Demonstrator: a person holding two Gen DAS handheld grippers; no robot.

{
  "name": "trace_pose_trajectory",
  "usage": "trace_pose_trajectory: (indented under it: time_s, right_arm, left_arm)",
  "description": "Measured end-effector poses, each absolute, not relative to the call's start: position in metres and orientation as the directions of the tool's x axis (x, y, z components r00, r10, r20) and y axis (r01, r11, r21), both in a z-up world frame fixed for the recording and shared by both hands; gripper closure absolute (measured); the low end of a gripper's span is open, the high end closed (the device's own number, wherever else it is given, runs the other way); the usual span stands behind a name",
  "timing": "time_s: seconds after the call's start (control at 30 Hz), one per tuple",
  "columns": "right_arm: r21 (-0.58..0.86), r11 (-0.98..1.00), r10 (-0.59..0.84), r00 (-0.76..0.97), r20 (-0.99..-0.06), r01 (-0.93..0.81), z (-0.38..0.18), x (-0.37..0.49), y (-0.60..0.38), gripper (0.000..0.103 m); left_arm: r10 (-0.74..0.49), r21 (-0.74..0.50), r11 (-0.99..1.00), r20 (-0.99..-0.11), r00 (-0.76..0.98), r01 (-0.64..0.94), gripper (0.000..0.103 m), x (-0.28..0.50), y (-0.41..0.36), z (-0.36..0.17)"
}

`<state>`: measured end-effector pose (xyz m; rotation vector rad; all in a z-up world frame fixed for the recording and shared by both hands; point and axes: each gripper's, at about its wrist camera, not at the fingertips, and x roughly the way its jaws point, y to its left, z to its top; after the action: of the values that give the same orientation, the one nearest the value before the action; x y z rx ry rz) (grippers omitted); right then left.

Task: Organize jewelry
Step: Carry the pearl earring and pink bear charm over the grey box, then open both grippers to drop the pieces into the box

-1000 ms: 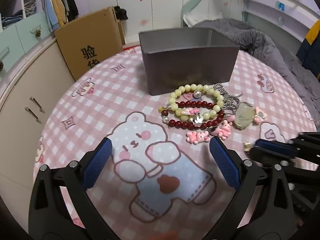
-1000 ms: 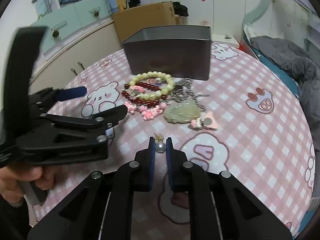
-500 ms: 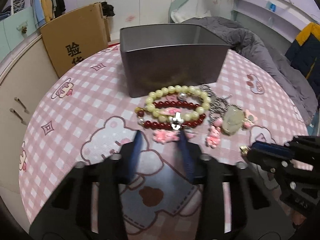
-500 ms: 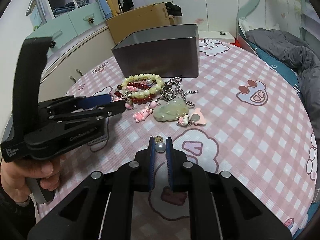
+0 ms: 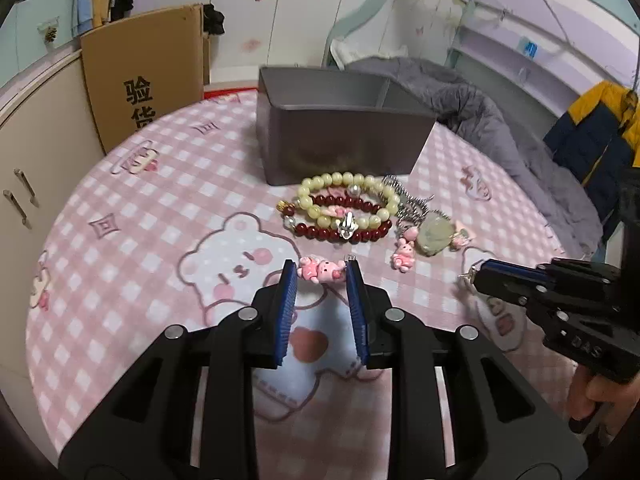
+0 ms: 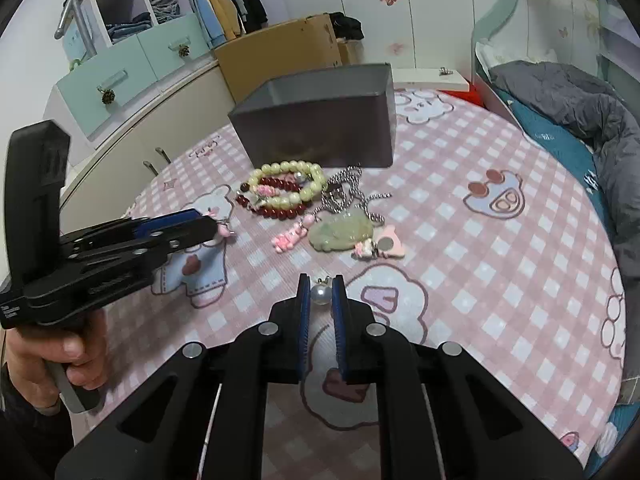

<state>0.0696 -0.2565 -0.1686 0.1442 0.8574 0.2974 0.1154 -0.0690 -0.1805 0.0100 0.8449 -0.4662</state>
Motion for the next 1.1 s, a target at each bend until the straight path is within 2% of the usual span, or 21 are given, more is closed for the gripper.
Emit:
trace_pose_trajectory:
  time_s: [0.33, 0.63, 0.8, 1.1]
  right_arm:
    - [0.200, 0.943, 0.331, 0.674, -0.660, -0.267, -0.116, 0.076, -0.248, 0.093]
    - [0.115, 0.939, 0.334, 0.779, -0.531, -0.325, -0.018, 0.116, -0.248, 0.093]
    - [0.139, 0.938, 0.341, 0.768, -0.542, -0.319, 0.004, 0.164, -0.251, 0.093]
    - [0.221, 0.936, 0.351, 0.695, -0.627, -0.272, -0.026, 0.220, -0.255, 0.093]
  left_arm:
    - [-0.422, -0.188, 0.899, -0.612, 0.668, 0.396, 0.078, 0.101, -0.038, -0.117]
    - [-0.398, -0.127, 0.911, -0.511, 0.762, 0.391, 0.078, 0.134, -0.049, -0.047]
    - [-0.437, -0.165, 0.894, -0.524, 0.731, 0.417, 0.078, 0.176, -0.066, -0.028]
    - [-0.454, -0.189, 0.880, -0.606, 0.654, 0.436, 0.078, 0.226, -0.096, -0.039]
